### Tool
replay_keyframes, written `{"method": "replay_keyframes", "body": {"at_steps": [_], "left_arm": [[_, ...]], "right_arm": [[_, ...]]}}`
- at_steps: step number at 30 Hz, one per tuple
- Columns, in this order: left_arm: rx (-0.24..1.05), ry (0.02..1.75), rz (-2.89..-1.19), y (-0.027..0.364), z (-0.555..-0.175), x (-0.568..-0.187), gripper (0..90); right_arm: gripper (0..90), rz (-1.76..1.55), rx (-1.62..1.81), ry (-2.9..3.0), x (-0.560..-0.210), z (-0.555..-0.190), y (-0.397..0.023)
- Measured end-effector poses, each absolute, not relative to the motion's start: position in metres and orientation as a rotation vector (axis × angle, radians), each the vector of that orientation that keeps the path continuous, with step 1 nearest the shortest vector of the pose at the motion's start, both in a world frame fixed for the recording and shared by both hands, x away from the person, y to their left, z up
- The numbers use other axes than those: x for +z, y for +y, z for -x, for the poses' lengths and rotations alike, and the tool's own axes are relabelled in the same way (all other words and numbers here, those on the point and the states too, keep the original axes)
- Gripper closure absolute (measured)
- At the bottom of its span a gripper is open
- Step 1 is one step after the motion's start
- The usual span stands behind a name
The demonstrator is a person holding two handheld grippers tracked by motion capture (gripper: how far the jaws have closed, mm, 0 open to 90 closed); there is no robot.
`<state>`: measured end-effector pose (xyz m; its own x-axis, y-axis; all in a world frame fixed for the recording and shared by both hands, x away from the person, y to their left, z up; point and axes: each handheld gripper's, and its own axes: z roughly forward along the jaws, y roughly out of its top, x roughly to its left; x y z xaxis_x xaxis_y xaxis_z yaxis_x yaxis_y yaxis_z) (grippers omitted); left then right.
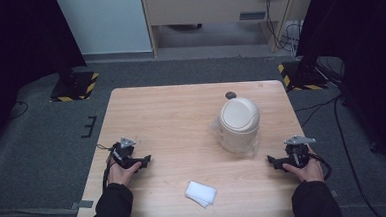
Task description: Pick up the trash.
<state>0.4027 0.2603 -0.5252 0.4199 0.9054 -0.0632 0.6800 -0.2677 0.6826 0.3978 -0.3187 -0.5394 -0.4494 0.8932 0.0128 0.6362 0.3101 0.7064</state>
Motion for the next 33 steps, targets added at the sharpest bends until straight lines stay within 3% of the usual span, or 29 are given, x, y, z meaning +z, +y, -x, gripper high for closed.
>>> {"method": "replay_keyframes", "body": {"at_steps": [8, 20, 33], "left_arm": [[0.486, 1.227, -1.955, 0.247, -0.395, -0.505, 22.0], [0.482, 1.055, -1.803, 0.218, -0.384, -0.471, 22.1], [0.445, 0.923, -1.782, 0.183, -0.379, -0.447, 22.1]], "right_arm": [[0.7, -1.373, 0.918, 2.196, -0.539, -0.397, -0.318], [0.8, -1.372, 0.918, 2.194, -0.539, -0.397, -0.318], [0.6, -1.372, 0.913, 2.191, -0.539, -0.397, -0.318]]}}
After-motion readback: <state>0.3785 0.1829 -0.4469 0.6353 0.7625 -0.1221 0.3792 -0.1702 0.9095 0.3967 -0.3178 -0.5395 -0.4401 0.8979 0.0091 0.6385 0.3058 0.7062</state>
